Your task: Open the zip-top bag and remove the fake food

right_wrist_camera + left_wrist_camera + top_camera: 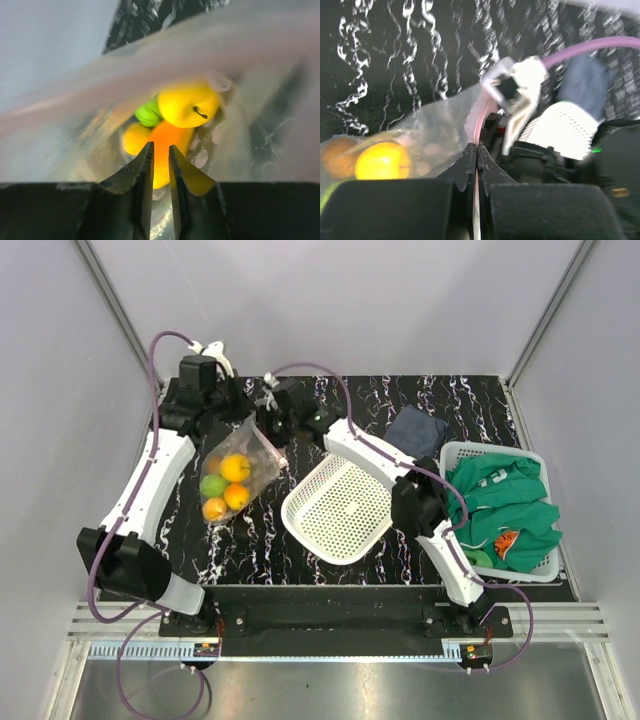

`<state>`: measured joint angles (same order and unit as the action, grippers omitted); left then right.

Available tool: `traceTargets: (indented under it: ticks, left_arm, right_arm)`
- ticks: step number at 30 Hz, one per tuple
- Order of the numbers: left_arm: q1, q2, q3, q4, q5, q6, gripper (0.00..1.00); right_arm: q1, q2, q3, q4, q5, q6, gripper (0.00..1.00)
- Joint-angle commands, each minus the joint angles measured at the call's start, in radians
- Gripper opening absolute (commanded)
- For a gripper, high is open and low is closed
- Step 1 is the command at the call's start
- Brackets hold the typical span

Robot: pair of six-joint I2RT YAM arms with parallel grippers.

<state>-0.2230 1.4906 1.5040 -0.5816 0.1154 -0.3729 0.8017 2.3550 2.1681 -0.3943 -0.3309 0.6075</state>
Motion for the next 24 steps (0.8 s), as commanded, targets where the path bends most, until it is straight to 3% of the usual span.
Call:
traceTargets:
  ticks: [1,5,11,16,19,24]
  left_arm:
    - [0.034,-0.090,0.071,-0.004,0.105,-0.133,0.00]
    - [0.048,-0.142,0.071,-0.001,0.138,-0.181,0.00]
    - [0.094,-0.200,-0.004,0.043,0.182,-0.204,0.00]
    - [0.105,-0.221,-0.044,0.089,0.217,-0.202,0.00]
    - [0.105,-0.204,-0.047,0.097,0.243,-0.210,0.00]
    - [0.100,-0.213,-0.065,0.100,0.280,-0.179,0.00]
  right_arm:
    - [-0.004,-0.054,0.283,-0.220,0.050,-0.147,0.27]
    - [-0.004,-0.062,0.413,-0.377,0.052,-0.201,0.30]
    - [0.011,-0.048,0.392,-0.400,0.046,-0.190,0.30]
    - [0.057,-0.034,0.429,-0.481,0.220,-0.193,0.30]
    - [0.065,-0.052,0.406,-0.492,0.319,-0.124,0.30]
    - [0.082,-0.095,0.410,-0.459,0.248,0.014,0.30]
